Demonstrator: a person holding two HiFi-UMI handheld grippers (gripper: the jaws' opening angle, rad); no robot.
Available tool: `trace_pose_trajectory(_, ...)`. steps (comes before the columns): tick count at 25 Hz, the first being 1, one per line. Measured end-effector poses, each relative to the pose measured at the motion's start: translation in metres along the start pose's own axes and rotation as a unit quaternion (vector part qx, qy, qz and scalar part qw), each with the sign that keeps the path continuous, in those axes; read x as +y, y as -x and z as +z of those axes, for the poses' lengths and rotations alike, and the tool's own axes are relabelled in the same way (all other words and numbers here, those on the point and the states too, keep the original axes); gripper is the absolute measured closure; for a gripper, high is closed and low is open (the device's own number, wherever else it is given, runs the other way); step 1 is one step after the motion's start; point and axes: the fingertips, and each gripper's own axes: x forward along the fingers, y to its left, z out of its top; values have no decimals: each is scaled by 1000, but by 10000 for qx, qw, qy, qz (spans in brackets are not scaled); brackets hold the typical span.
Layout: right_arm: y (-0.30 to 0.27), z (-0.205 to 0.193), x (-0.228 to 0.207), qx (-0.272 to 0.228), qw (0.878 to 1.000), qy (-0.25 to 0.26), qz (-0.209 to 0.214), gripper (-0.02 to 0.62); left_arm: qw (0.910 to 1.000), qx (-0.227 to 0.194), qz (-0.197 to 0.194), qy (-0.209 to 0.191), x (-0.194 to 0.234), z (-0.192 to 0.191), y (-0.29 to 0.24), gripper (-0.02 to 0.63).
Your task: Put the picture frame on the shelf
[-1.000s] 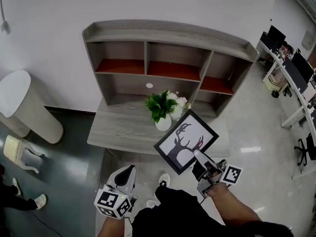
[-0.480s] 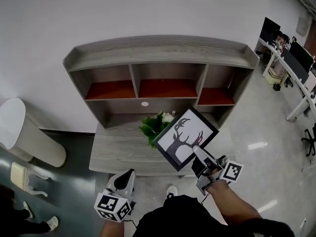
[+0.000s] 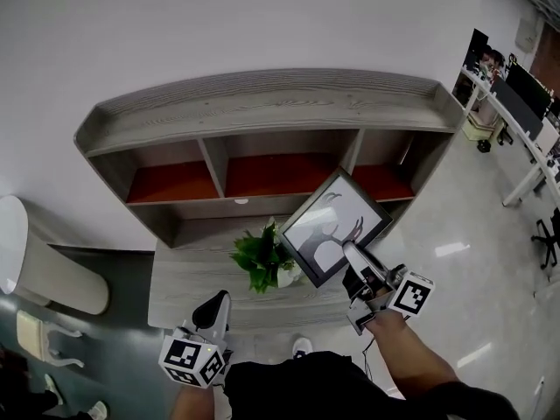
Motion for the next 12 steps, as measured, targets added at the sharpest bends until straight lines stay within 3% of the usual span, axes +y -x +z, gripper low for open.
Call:
trace_pose_trajectory(4,-16,14,-9,-104,9997,97,-193,528,9999,37,-138,-47,4,5,-18,597)
trace_pose_trajectory(12,-40,31,-15,-370,9914,882,-898,529,9977,138,-653,-103,30,15,-47,597)
